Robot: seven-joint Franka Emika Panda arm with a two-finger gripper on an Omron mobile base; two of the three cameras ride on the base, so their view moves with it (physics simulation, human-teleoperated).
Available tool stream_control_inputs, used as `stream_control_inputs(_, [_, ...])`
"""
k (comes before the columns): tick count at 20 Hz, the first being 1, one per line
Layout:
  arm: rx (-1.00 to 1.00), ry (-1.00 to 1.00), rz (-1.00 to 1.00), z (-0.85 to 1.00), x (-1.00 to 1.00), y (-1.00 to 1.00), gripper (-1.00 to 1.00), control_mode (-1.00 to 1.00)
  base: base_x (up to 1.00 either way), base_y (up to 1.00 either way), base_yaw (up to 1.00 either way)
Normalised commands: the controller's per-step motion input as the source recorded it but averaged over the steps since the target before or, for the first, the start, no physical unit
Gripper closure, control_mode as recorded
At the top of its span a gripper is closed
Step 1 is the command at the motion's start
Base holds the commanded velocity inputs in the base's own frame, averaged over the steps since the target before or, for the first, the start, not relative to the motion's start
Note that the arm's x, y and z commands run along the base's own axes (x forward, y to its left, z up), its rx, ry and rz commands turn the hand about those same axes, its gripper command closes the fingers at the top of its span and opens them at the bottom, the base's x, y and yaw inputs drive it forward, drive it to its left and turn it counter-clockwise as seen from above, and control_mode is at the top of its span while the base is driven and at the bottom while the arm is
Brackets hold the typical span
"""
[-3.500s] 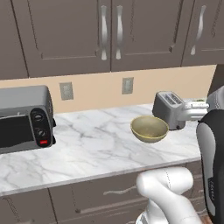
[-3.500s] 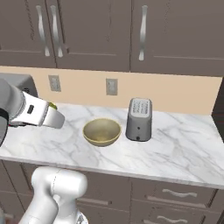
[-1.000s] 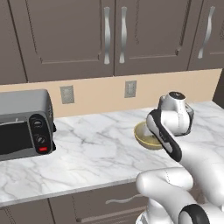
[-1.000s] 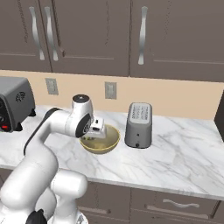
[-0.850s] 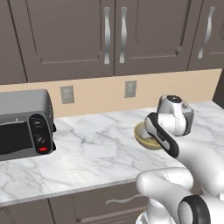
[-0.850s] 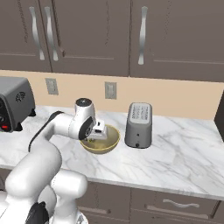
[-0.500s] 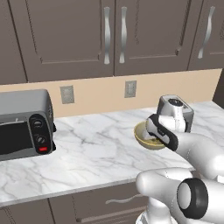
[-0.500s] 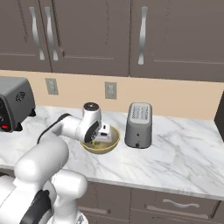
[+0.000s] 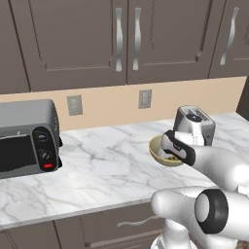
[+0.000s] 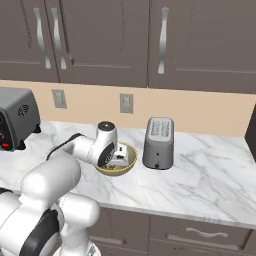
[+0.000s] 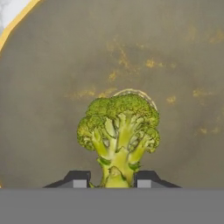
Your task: Take the broccoli, lime, and pear from the freezer and place them in the bowl on the counter.
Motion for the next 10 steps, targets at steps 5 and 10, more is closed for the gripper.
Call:
stream_control_inputs(5, [0.0,0.0,0.0,0.0,0.0,0.0,-1.0,-1.0,0.0,0.0,0.0])
stream_control_inputs(10, [0.0,0.0,0.0,0.0,0.11,0.0,-1.0,-1.0,0.0,0.0,0.0])
